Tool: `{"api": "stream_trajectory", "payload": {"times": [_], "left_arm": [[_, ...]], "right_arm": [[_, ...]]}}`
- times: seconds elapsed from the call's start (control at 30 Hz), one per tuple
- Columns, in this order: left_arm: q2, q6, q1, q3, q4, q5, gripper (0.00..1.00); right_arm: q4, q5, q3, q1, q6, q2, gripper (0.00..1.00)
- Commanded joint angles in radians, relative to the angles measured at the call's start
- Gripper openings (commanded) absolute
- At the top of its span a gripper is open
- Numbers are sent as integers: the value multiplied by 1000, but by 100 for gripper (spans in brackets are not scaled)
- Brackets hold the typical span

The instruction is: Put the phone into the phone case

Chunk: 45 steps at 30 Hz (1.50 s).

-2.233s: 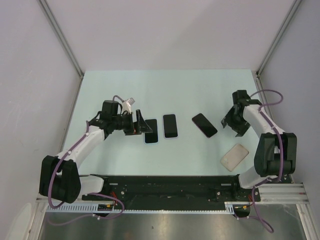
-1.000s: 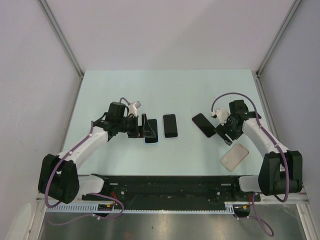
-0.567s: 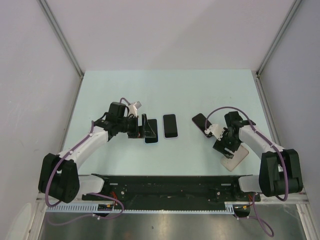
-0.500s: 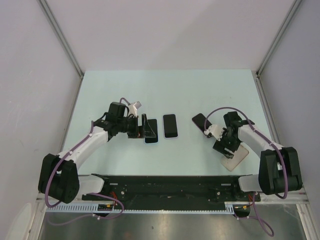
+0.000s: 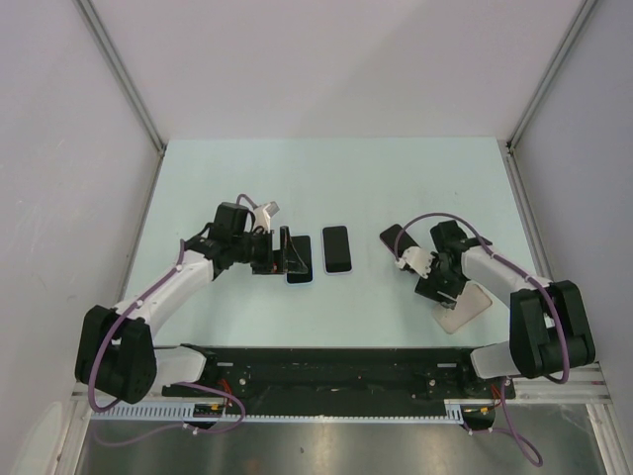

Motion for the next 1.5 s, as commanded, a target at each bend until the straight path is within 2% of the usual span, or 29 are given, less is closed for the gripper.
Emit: {"api": "stream_trajectory", "payload": {"times": [0.0,0.13,0.17,0.23,0.33,0.37,0.4,0.7,0.97,1.13,1.33,1.47], "left_arm": [[-40,26,-6,34,7,-5,90],[-41,26,-6,35,4,-6,90],[-41,26,-6,35,4,-6,90],[-45,29,-6,35,2,-12,91],[-48,28,-6,35,-2,-26,91],[-46,28,-6,37,-4,-29,91],[-46,29,-6,39,-5,-28,91],[-64,33,-6,39,-10,-52,92],[-66,28,-6,51,-35,-97,94],[-78,26,-6,54,-39,-115,95],[-94,29,-6,55,-41,-135,96],[-95,28,-6,57,-42,-129,96]], "right_arm": [[42,7,-17,15,2,-33,68],[35,-22,-20,22,22,-27,59],[32,-24,-20,24,18,-27,53],[22,-42,-22,29,18,-36,47],[41,-70,-25,32,33,-55,22],[47,-71,-25,32,39,-58,5],[55,-75,-25,33,53,-60,0],[165,-131,4,93,234,-93,0],[139,-182,105,131,312,-80,0],[151,-171,163,228,398,-12,0],[134,-101,266,243,536,116,0],[49,-84,412,256,575,213,0]]}}
